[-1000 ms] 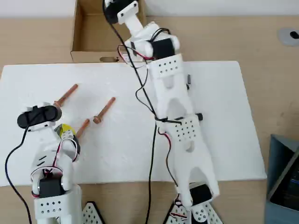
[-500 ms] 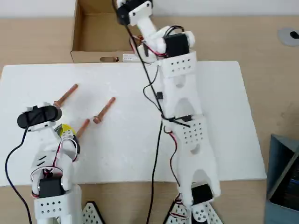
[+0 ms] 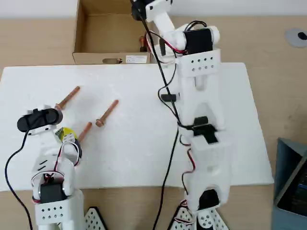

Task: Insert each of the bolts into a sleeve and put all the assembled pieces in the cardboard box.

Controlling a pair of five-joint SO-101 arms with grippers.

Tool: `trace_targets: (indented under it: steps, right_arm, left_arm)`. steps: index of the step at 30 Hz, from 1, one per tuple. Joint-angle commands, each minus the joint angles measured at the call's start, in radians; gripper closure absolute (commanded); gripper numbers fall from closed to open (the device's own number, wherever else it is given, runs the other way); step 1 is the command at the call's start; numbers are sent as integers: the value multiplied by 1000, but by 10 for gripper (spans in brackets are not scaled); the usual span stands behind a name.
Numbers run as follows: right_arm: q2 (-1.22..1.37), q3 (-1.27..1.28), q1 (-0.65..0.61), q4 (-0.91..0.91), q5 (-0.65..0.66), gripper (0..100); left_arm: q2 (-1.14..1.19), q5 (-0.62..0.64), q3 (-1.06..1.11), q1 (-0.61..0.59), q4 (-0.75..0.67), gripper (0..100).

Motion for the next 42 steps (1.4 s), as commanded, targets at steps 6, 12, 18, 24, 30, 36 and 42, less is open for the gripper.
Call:
trace_targets:
  steps: [6, 12, 18, 24, 30, 36, 42]
  right_arm:
    - [-225, 469, 45, 20, 0, 864]
    - [-222, 564, 61, -5, 143, 864]
    - [-157, 621, 73, -18, 465, 863]
    - [-68, 618, 87, -94, 595, 861]
    - [18, 615, 88, -106, 744, 859]
    - [45, 613, 91, -107, 829, 798]
    - [48, 615, 87, -143, 858, 799]
  left_arm:
    - [-5, -2, 12, -8, 2, 998]
    - [-5, -2, 12, -8, 2, 998]
    - [-5, -2, 12, -9, 3, 998]
    - [-5, -2, 12, -9, 3, 998]
    - [-5, -2, 12, -9, 3, 998]
    - [-5, -2, 12, -9, 3, 998]
    - [-5, -2, 12, -9, 3, 998]
